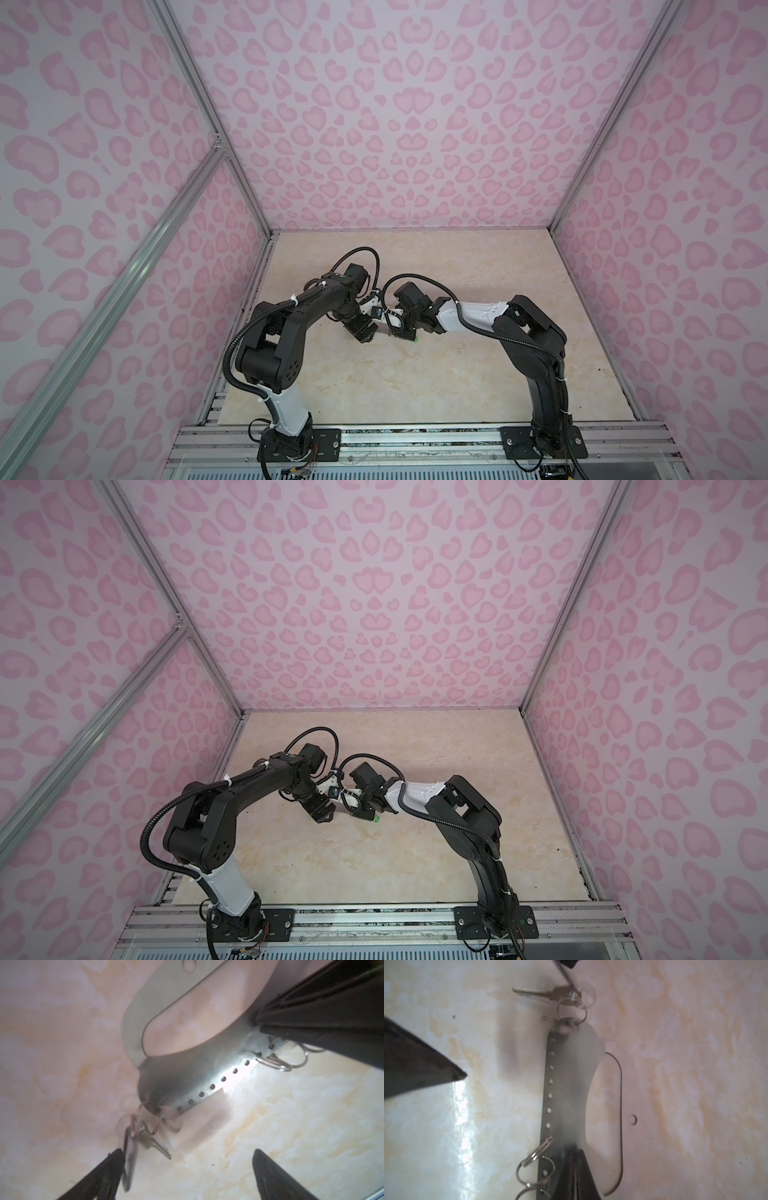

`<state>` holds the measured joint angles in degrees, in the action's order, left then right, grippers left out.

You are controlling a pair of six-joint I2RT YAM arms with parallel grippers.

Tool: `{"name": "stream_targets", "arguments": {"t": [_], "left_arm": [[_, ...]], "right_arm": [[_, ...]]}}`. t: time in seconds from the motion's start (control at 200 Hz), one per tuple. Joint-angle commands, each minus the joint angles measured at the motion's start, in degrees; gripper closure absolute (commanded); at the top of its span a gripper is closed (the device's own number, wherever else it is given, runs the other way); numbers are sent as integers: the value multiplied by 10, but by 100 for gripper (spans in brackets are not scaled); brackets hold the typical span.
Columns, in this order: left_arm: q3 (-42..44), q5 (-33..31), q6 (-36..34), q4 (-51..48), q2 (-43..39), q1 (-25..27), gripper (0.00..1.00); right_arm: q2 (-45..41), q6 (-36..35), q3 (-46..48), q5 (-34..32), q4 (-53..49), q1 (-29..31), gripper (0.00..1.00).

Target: Put the keys on the keyring

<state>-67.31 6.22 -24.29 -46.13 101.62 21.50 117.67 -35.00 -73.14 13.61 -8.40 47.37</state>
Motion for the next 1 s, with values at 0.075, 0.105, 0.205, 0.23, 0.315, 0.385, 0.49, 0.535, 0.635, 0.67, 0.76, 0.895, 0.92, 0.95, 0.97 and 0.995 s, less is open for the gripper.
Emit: {"name": "stream_targets", "arguments": {"t": [0.075,0.105,0.205,0.23,0.315,0.385,0.49,0.535,0.635,0.67,0.76,0.895,0.92,0.95,0.97,0.995], "left_arm": [[4,-15,3,22,-30,-7,3],[5,-16,4,26,-34,-10,3],[11,-25,6,35,-52,-21,3],[15,-27,8,40,-59,-26,3],[36,-26,19,71,-91,-47,3],[65,-19,32,112,-133,-71,3],[138,7,52,218,-221,-106,3],[170,19,68,268,-260,-122,3],[244,40,109,371,-343,-152,3],[270,45,118,409,-368,-160,3],[341,34,146,504,-422,-178,3],[437,14,205,645,-465,-212,3],[454,21,211,669,-469,-218,3],[470,26,215,694,-470,-224,3],[482,25,218,710,-469,-224,3],[496,22,224,733,-466,-225,3]], "right_arm": [[26,-40,14,-42,-122,18,97],[26,-40,14,-43,-121,19,98],[20,-35,14,-45,-116,18,99],[17,-31,13,-44,-112,18,98],[-8,-13,17,-33,-94,14,92],[-44,2,27,-20,-61,11,85],[-107,34,35,6,-12,7,71],[-132,56,36,17,11,2,66],[-187,107,45,37,48,-16,55],[-209,125,56,40,62,-25,51],[-274,177,112,36,98,-54,40],[-408,228,246,-36,119,-109,2],[-437,237,275,-58,121,-120,1],[-472,246,310,-76,120,-140,1],[-493,251,331,-83,117,-154,1],[-525,257,357,-93,114,-173,1]]}}
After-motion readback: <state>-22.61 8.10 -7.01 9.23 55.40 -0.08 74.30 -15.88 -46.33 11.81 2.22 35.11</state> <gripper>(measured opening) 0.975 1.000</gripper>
